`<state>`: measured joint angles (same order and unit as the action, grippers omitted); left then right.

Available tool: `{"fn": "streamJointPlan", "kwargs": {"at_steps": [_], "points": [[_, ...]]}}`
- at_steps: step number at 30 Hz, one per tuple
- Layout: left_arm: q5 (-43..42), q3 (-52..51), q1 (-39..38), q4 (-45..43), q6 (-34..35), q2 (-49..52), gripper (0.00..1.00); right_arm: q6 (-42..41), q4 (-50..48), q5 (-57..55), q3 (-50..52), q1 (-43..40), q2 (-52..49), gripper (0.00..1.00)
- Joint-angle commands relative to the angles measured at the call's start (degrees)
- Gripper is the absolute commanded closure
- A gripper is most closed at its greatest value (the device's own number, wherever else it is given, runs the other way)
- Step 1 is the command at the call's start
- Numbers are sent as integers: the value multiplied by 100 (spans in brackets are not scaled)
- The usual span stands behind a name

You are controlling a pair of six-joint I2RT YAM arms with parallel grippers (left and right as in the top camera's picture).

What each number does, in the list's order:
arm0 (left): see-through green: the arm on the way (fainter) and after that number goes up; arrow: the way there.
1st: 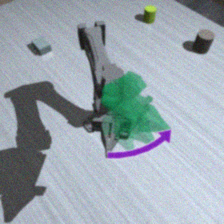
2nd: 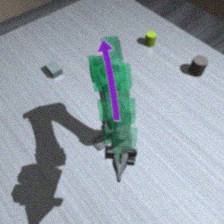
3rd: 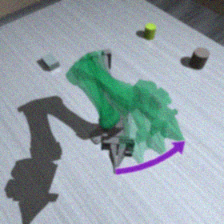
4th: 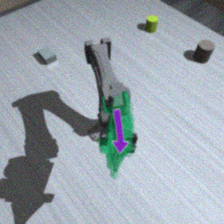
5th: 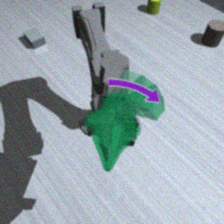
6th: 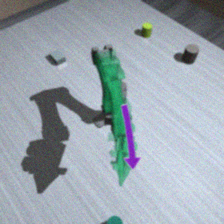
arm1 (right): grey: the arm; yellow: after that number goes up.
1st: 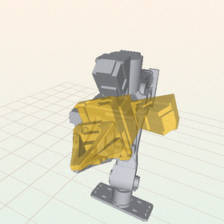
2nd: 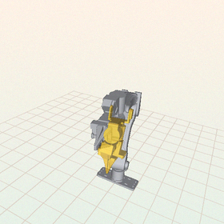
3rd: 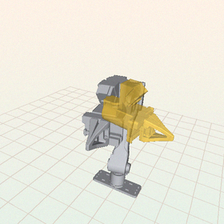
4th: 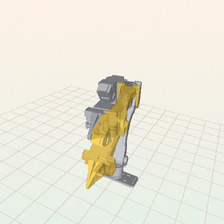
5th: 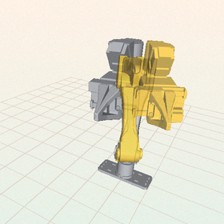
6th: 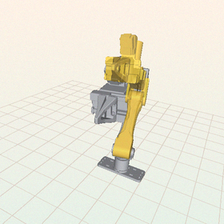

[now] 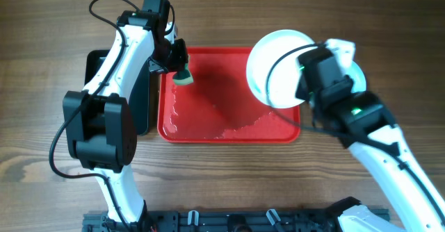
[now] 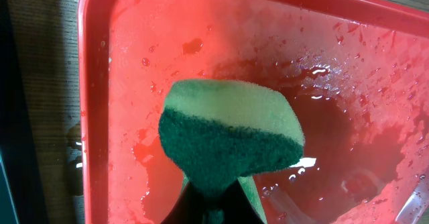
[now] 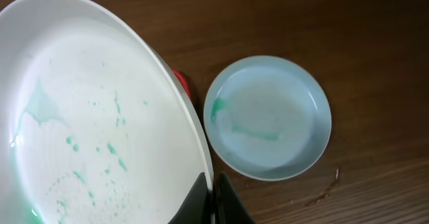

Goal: Clean dirty plates on tray and stack at the side
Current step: 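Lift the third plate with the right gripper and stack it on the pile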

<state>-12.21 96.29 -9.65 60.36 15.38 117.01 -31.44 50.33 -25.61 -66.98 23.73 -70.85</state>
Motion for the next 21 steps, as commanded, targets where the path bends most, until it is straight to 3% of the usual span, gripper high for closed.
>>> {"fn": "streamJointPlan", "kwargs": {"at_steps": [1,11,21], "points": [[35,31,-22,-9,50,-96,96,57,-33,1311,-20,-857,168,96],[35,31,-22,-9,50,-96,96,149,-42,1777,-7,-3364,-170,96],[35,31,-22,-9,50,-96,96,149,-348,1891,-7,-4203,-1698,96]]}}
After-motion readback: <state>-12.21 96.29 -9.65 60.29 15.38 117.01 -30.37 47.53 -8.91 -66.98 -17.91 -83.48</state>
